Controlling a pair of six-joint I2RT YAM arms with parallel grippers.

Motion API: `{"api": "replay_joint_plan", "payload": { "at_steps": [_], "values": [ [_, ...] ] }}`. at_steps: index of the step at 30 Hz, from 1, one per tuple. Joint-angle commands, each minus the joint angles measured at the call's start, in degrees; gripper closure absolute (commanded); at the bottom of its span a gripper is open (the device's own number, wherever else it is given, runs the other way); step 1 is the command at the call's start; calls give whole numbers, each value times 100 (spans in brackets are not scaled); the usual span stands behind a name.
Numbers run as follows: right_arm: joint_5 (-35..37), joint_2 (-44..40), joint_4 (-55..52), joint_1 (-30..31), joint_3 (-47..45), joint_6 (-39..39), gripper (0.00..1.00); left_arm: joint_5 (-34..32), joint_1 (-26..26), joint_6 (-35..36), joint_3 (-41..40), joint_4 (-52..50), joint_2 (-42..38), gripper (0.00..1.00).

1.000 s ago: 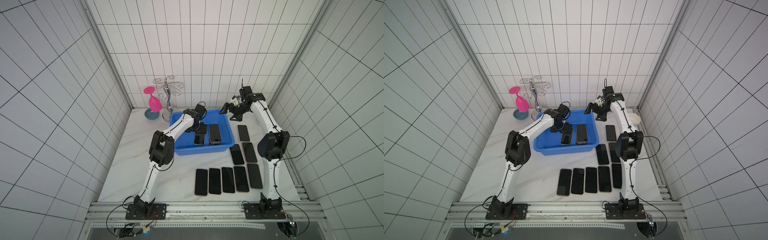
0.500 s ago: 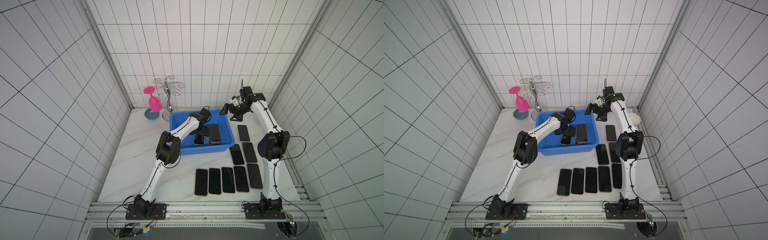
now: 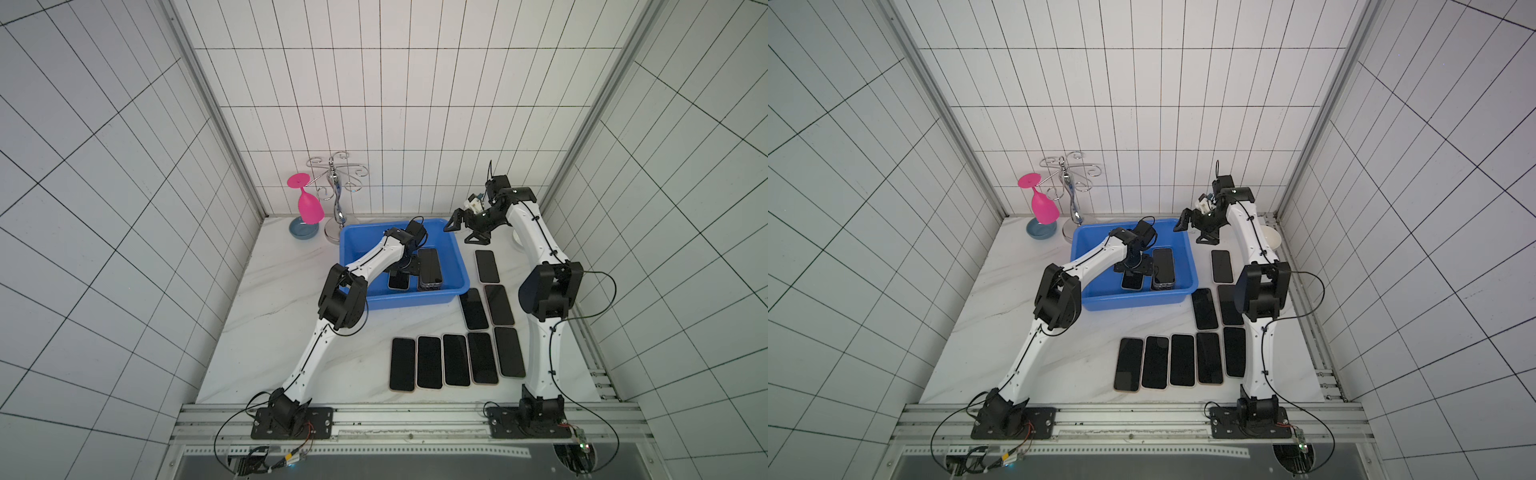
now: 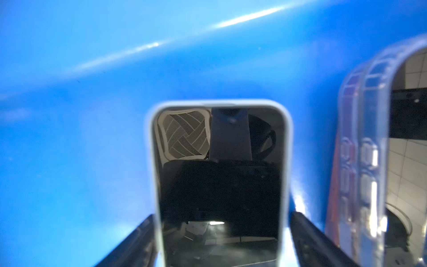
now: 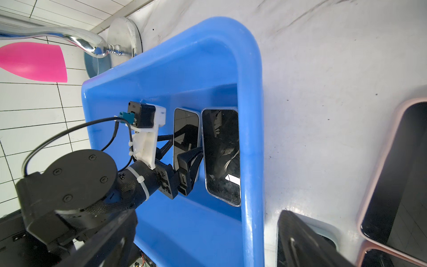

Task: Take the phone out of the storage box
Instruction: Pick up the phone from the storage box.

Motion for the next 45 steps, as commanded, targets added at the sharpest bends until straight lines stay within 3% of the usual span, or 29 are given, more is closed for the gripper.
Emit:
{"api": "replay_joint_plan", "payload": {
  "at_steps": [1,5,10,14,21,27,37,45],
  "values": [
    [-119,-171,-104,3,-119,-46,1,-133,22,-38,-82,-315,320,27],
    [-125,-127,-77,38,-61,40,1,-220,82,90,-105,-198,40,45],
    [-425,-84,127,77,96,378,1,-299,214,269,-171,-178,-473,50],
    [-973,-57,499,78,113,845,0,-161,409,460,-273,-143,-1192,51],
    [-2141,36,1199,389,83,1652,3,855,525,721,-793,-178,-2294,51],
    [-2476,164,1224,950,-43,1644,6,1296,513,686,-1601,114,-2882,51],
    [-2293,98,925,1540,-896,1326,11,1612,514,678,-1902,244,-3312,52],
    [-2124,13,963,1543,-1217,1304,13,1735,466,617,-2254,406,-3573,53]
  ]
}}
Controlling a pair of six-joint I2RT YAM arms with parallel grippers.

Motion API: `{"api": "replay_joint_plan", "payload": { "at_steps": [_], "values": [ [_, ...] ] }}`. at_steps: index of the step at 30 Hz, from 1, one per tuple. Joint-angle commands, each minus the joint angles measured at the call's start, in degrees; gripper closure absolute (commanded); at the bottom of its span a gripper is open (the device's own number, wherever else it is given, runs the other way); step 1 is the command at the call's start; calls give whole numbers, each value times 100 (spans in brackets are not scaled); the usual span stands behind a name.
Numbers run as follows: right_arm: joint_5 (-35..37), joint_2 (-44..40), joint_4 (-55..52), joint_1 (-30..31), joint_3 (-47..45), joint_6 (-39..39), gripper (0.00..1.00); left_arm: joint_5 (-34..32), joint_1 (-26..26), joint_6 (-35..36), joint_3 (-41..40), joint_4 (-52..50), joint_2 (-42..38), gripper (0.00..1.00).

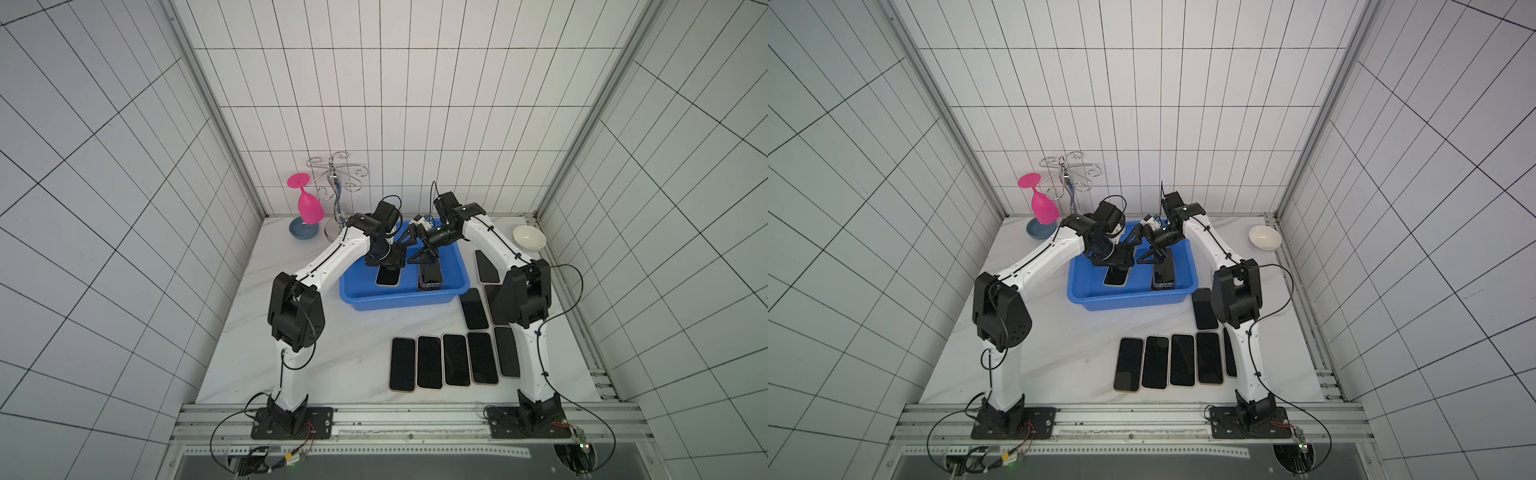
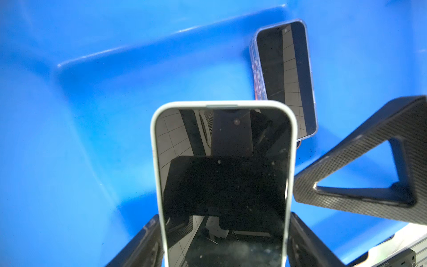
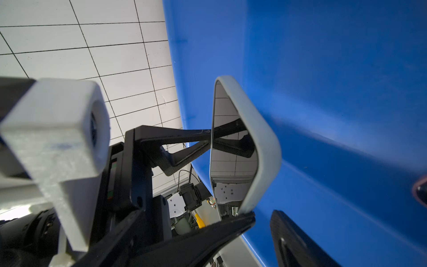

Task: Take the phone out of the storage box
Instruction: Pick up the phone from the storage box.

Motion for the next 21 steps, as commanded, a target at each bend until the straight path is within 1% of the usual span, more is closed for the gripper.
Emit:
{"api": "replay_joint_plan", "payload": {
  "at_steps": [1,4,8,13,17,21],
  "values": [
    [236,24,-89,-27,-164,-56,13,208,-27,-9,13,377,-557,53],
    [366,29,-117,-149,-87,-81,14,264,-53,-4,-14,387,-599,54],
    [448,-109,-50,-521,11,57,13,256,-50,26,-151,408,-660,54],
    [433,-299,341,-896,-77,337,11,282,-44,13,-289,453,-703,54],
    [237,-144,449,-938,-111,443,11,303,-37,35,-275,453,-695,54],
    [36,108,439,-771,-51,364,12,354,-44,9,-261,457,-664,54]
  ]
}}
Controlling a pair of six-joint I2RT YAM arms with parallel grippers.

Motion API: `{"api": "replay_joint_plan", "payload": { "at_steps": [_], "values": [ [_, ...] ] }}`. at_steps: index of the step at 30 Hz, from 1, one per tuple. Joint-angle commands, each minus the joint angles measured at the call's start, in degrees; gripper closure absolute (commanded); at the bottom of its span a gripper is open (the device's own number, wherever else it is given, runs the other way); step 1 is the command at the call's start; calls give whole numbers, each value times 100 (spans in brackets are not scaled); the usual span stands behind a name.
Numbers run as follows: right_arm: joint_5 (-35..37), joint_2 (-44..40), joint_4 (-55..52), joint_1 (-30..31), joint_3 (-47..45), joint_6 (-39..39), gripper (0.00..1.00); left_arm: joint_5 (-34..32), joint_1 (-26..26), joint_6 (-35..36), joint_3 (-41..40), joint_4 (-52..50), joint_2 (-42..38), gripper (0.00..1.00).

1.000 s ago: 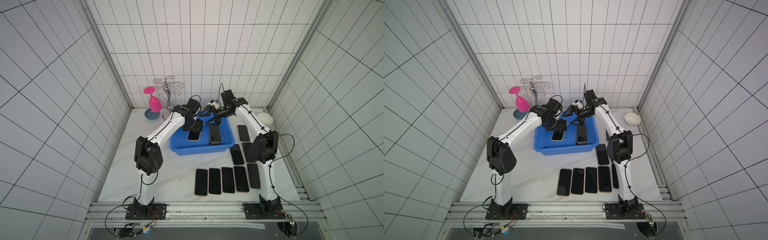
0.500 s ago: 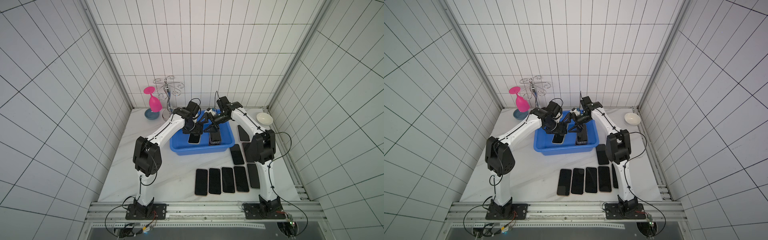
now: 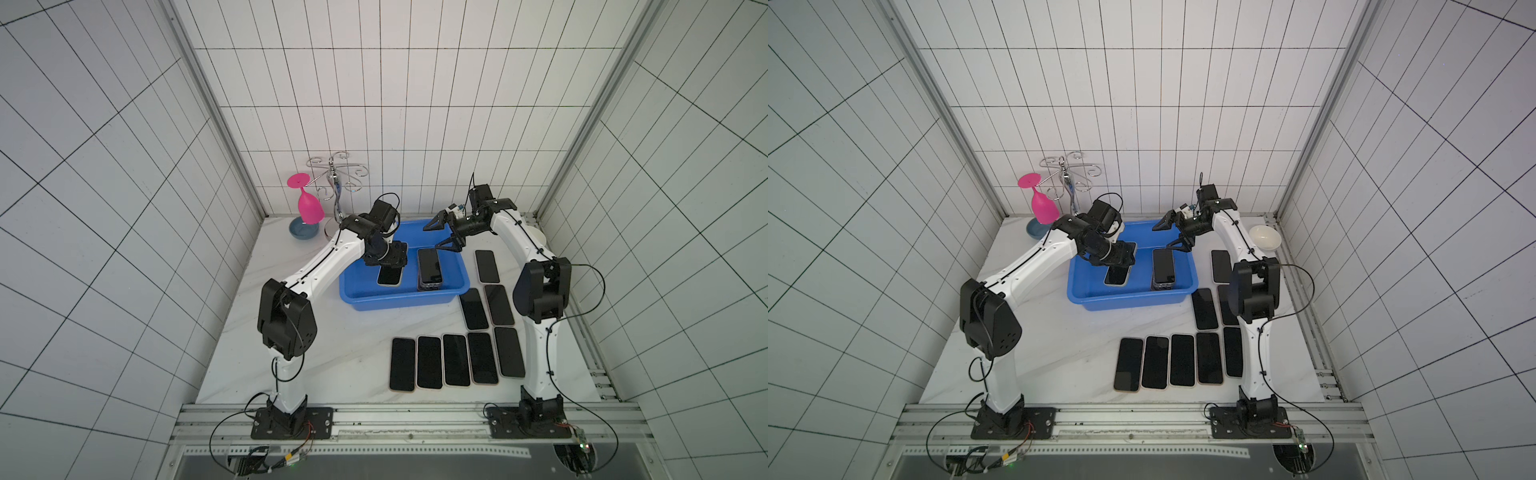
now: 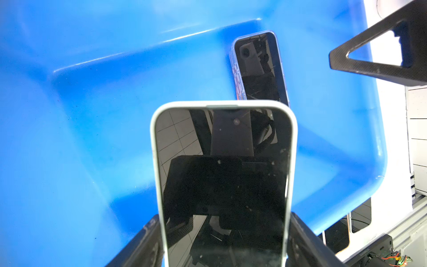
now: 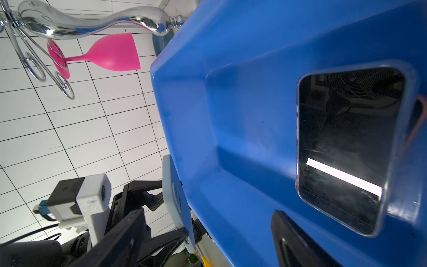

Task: Take the phone out of the storage box
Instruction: Pick up the phone from the storage box.

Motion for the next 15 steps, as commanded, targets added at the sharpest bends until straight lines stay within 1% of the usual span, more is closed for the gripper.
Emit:
{"api": "replay_joint_plan", "payload": {
  "at_steps": [1,12,13,15],
  "values": [
    [-263,215,32,341,-17,-11,12,129,7,14,35,221,-163,54],
    [-543,530,-202,1011,-102,-371,17,226,-10,5,92,235,-85,54],
    [-586,554,-231,1054,-74,-407,19,241,-19,11,100,234,-69,54],
    [-630,602,-346,1088,10,-480,27,286,-19,21,103,234,-57,54]
  ]
}}
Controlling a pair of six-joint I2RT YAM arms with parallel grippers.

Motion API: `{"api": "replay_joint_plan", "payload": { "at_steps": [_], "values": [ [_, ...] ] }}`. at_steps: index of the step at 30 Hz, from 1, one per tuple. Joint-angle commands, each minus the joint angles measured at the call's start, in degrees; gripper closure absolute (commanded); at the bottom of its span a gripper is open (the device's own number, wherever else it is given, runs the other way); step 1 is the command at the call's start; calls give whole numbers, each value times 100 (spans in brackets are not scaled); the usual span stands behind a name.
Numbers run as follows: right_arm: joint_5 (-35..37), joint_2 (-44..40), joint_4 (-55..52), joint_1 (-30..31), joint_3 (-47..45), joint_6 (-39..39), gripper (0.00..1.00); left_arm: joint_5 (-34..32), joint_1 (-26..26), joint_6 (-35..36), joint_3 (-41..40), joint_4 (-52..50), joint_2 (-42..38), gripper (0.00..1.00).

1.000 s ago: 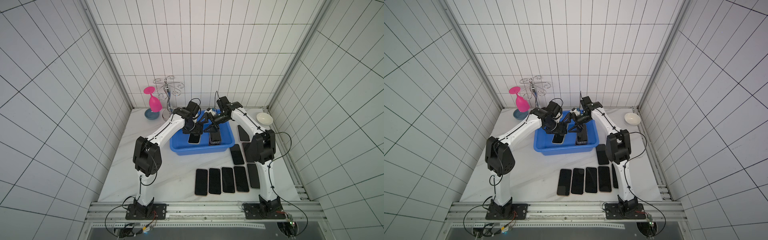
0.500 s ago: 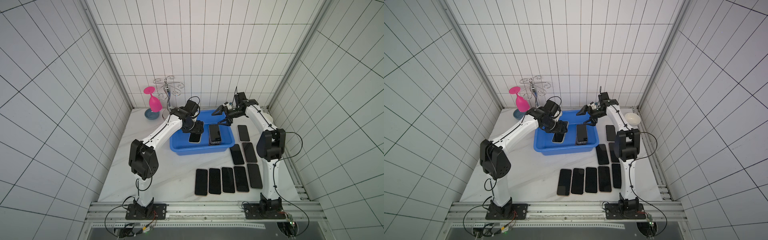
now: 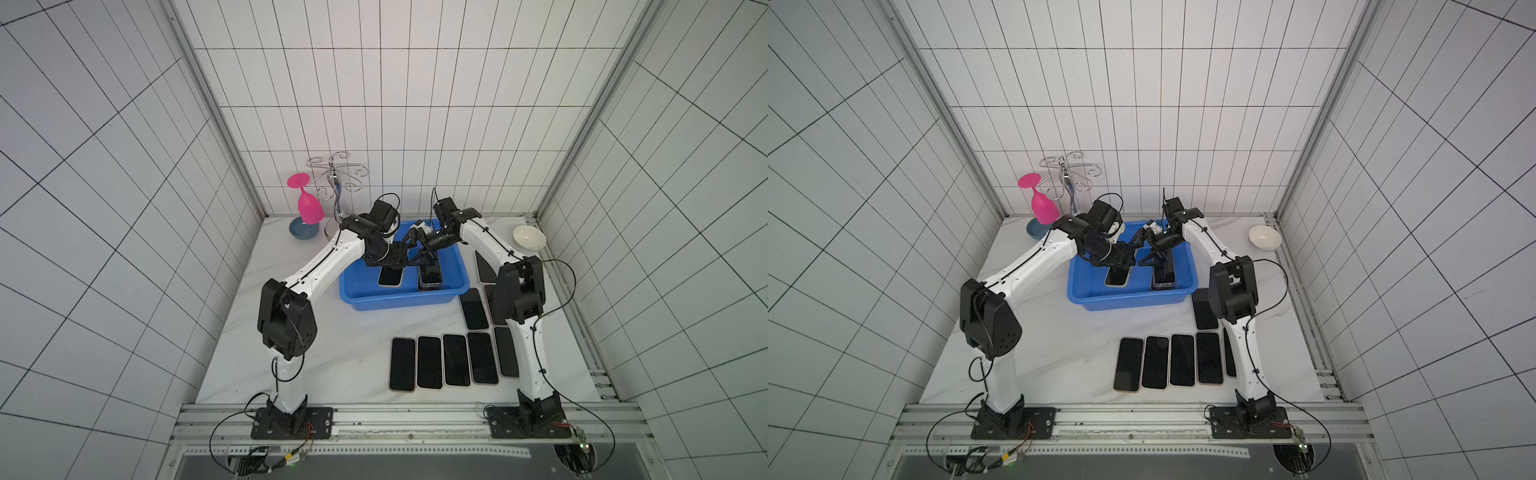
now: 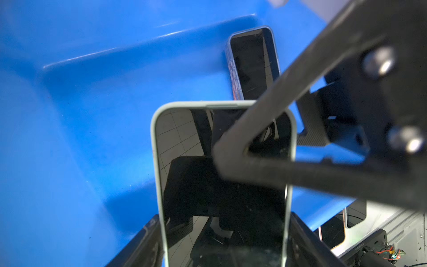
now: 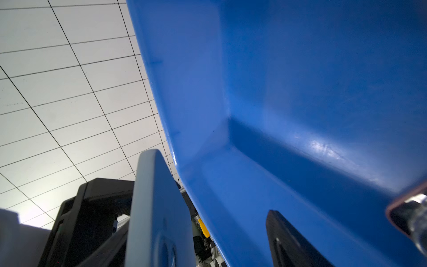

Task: Take the phone out of the storage box
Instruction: Pick up the phone from the storage box.

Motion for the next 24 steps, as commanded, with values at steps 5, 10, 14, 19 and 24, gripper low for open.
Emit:
{"api": "replay_joint_plan", "payload": {
  "at_steps": [5,10,14,19,24],
  "values": [
    [-562,140,-434,41,68,-372,75,407,56,34,93,294,-139,52],
    [-711,-234,-399,-170,-53,-364,100,798,371,-127,28,362,-468,13],
    [-772,-789,-328,-518,-396,-320,100,2552,1212,-856,-760,1342,-1255,2],
    [-1070,-1328,0,-781,-824,-152,100,4922,2076,-3642,-3073,5643,-2010,2],
    [-1366,-1495,798,-670,-1062,508,100,5390,1825,-4366,-3510,6811,-1566,2]
  ]
}}
